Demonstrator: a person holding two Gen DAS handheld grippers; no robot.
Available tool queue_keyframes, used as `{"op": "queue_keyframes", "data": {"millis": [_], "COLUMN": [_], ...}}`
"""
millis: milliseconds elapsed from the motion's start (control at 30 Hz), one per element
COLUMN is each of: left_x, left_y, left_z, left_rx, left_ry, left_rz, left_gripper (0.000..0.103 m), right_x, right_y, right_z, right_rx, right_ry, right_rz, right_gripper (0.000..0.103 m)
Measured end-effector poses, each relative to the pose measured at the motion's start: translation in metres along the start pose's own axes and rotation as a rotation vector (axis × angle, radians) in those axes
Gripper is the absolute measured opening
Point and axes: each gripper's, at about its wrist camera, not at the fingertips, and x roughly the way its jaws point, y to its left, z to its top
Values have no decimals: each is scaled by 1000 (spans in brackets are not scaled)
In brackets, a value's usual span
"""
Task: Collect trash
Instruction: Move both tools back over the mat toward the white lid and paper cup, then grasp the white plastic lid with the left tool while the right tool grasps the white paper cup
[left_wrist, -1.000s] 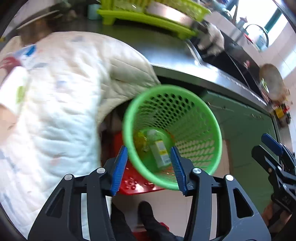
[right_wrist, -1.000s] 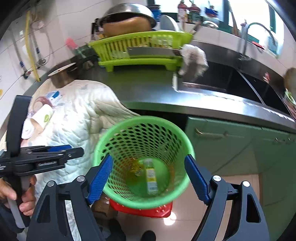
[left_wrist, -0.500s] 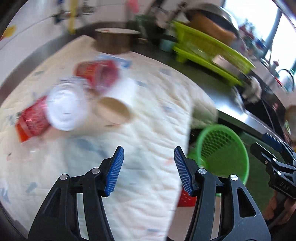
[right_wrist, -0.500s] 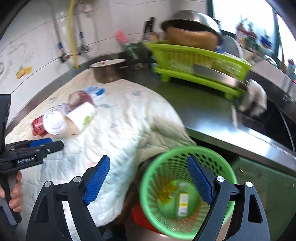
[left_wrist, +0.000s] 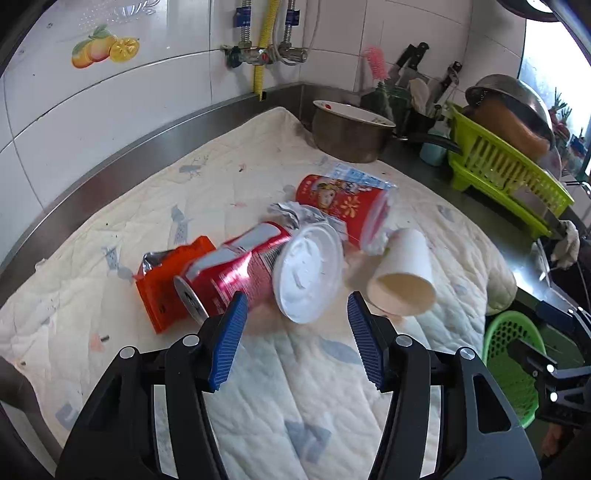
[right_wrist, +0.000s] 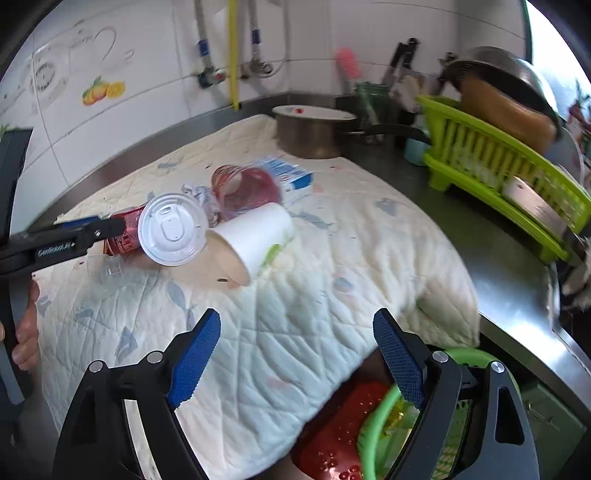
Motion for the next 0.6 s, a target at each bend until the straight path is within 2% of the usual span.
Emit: {"op": "queue_keyframes", "data": {"millis": [200, 267, 600], "left_x": [21, 28, 51], "left_y": [5, 6, 8], "left_z": [11, 14, 21], "left_rx": [48, 57, 102], "left_ry": [10, 16, 43], "left_rz": [-29, -36, -62], "left_gripper": [53, 47, 31], "right_x": [35, 44, 83], "right_y": [21, 26, 38], "right_z": [13, 17, 32], "right_rx": [-30, -36, -22], "right_ry": [31, 41, 79], "right_rz": [8, 13, -25], "right_gripper": [79, 77, 71]}}
